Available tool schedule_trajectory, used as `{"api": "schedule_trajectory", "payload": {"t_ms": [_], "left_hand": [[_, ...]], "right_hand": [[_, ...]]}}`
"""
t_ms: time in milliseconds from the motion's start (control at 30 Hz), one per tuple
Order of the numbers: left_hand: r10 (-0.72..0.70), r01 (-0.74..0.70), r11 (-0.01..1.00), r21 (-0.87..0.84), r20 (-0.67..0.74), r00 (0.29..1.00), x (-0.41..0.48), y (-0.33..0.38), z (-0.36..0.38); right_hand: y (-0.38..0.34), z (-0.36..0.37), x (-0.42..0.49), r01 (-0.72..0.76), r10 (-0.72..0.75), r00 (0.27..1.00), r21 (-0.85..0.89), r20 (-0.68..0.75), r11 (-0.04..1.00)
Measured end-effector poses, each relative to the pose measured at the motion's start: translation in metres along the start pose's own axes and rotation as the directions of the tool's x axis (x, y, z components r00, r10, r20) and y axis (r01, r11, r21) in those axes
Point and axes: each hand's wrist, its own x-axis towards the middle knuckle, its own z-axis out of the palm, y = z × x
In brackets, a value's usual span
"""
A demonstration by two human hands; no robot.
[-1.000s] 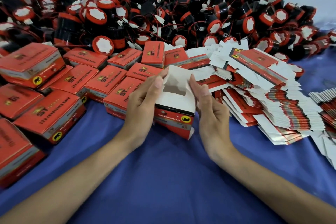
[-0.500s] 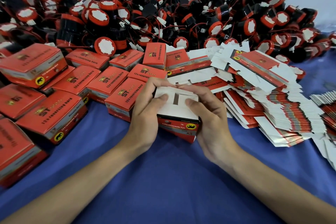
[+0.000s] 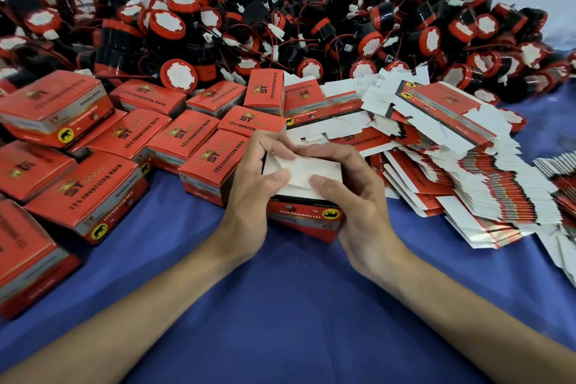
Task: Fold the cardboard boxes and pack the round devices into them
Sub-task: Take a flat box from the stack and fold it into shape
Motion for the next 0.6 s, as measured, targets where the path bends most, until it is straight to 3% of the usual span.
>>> {"api": "schedule_trajectory", "payload": {"t_ms": [233,367,500,600], "left_hand": [[-0.028,0.031,0.998,0.054,-0.066,0.997,0.0,0.006,0.005],[0.024,-0.006,0.976,0.219,-0.077,0.997,0.002,0.01,0.005],[0.193,-0.158,0.873,0.461,-0.028,0.981,0.003,0.01,0.004],[0.306,-0.287,0.689,0.666,0.092,0.948,0.006,0.013,-0.004]], "right_hand": [[-0.006,0.003,0.0,-0.02,0.02,1.0,-0.076,-0.008,0.997],[-0.012,0.005,-0.001,-0.065,0.064,0.998,-0.179,-0.015,0.982],[-0.015,0.006,0.0,-0.108,0.101,0.994,-0.262,-0.039,0.959],[-0.013,0.004,0.0,-0.122,0.119,0.993,-0.255,-0.028,0.959]]}}
